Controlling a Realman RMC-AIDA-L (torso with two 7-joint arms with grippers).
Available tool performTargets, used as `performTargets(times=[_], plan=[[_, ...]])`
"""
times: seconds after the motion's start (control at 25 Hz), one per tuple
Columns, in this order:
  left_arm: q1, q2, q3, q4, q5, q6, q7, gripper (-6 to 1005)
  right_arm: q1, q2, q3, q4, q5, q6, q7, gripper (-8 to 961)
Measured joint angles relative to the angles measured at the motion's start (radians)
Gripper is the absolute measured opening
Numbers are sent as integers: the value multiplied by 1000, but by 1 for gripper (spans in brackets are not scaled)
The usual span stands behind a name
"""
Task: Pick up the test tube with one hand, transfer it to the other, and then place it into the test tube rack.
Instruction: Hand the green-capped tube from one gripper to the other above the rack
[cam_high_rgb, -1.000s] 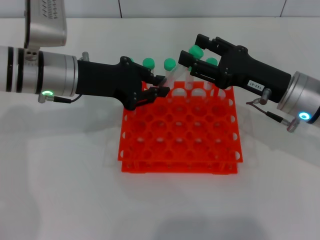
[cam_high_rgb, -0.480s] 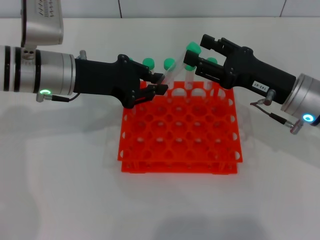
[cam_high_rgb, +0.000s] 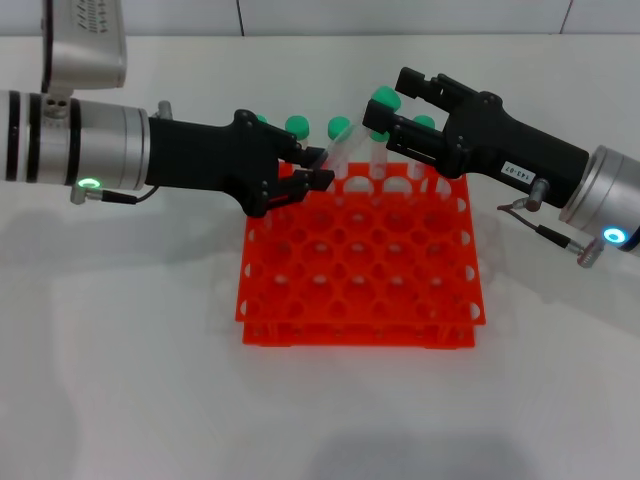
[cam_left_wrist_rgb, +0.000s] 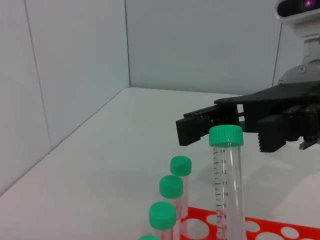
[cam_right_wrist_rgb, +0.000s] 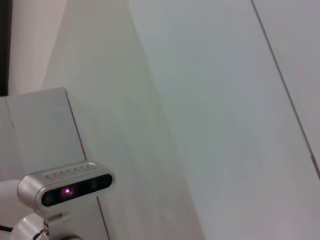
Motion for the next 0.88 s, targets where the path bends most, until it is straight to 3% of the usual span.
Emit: performTargets(times=[0.68,0.88], plan=[[-1,-2,-2,1,-4,-2,6,250,4,0,-7,-1,3,-3,-7,726],[-4,-5,0,-1,-4,-1,7,251,10,0,-13,-1,3,-4,-7,553]])
